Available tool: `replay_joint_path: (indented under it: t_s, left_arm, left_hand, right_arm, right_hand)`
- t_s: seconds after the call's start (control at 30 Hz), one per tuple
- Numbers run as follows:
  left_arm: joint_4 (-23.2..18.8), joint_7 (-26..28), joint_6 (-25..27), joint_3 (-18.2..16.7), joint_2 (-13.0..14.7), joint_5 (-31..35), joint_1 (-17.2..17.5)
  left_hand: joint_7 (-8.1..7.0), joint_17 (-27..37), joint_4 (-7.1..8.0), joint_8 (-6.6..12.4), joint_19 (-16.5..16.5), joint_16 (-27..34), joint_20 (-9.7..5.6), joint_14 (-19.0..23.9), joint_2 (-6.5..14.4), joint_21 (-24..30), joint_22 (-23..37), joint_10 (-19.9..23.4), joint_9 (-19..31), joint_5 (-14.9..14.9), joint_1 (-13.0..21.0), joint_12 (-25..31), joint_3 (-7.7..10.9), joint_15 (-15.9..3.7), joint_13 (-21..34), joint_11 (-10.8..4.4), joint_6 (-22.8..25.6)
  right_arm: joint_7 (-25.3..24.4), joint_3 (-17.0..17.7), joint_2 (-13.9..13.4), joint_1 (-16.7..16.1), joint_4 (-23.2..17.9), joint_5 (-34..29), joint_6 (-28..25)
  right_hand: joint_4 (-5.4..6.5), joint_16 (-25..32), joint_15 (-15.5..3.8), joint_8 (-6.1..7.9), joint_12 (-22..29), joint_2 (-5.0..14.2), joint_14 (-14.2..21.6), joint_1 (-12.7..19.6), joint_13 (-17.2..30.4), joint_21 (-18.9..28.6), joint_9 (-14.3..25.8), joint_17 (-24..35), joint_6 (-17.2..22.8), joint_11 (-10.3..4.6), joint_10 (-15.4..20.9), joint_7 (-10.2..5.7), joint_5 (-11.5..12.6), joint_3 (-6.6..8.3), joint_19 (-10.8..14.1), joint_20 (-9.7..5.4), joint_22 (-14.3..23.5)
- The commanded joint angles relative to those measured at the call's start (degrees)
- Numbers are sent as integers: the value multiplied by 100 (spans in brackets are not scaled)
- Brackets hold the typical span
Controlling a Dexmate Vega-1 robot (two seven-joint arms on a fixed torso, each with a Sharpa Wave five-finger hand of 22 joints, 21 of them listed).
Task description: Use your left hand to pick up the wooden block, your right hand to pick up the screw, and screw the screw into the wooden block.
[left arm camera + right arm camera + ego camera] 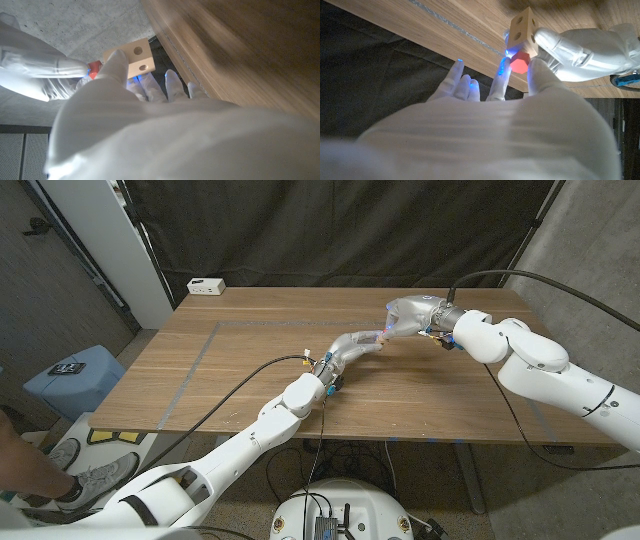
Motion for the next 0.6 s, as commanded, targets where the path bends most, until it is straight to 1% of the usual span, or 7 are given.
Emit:
replay_joint_path:
  t_s: [0.03,0.23,0.37,0.47,0.6]
  left_arm:
    - [-11,7,0,-2,7,3,9]
    - [-20,7,10,1,0,-5,15]
    - [-14,5,5,2,-3,-5,13]
    - [-7,4,2,4,-7,-2,7]
    - [6,0,-3,6,-10,2,-5]
  left_hand:
    - [0,16,-4,32,2,-2,55,13,62,51,16,40,7,35,-16,34,42,-391,17,-11,40]
    - [4,14,-7,34,2,-3,57,15,60,51,16,37,7,35,-14,33,46,-394,17,-9,47]
    - [6,16,-5,33,0,-2,59,12,69,51,16,39,7,36,-12,34,50,-391,17,-10,44]
    - [4,15,-8,33,1,-2,56,12,65,51,16,37,7,36,-10,33,51,-386,16,-10,44]
    - [-2,16,-8,30,1,-1,57,12,68,51,16,36,7,36,-9,33,52,-385,17,-10,37]
  right_arm:
    - [-60,-40,48,-24,-11,-67,-66]
    - [-57,-65,84,-12,-4,-67,-73]
    - [-61,-81,108,0,-3,-94,-108]
    - [-74,-92,109,8,4,-119,-98]
    - [-84,-119,140,25,12,-179,-146]
  right_hand:
    - [2,41,-38,109,52,1,84,73,32,52,47,17,136,-32,104,5,-9,52,82,-21,-3]
    - [17,57,-68,175,67,-12,141,46,33,56,88,26,187,-52,157,-24,-14,36,127,-66,-2]
    - [39,68,-79,210,74,-19,173,3,33,56,114,34,201,-59,185,-6,-18,12,149,-75,-2]
    - [54,74,-81,264,80,-18,195,-30,34,59,139,42,269,-64,212,10,-18,-4,176,-80,-1]
    - [60,80,-91,330,95,-26,223,-56,34,74,174,48,337,-73,264,0,-16,-23,245,-41,0]
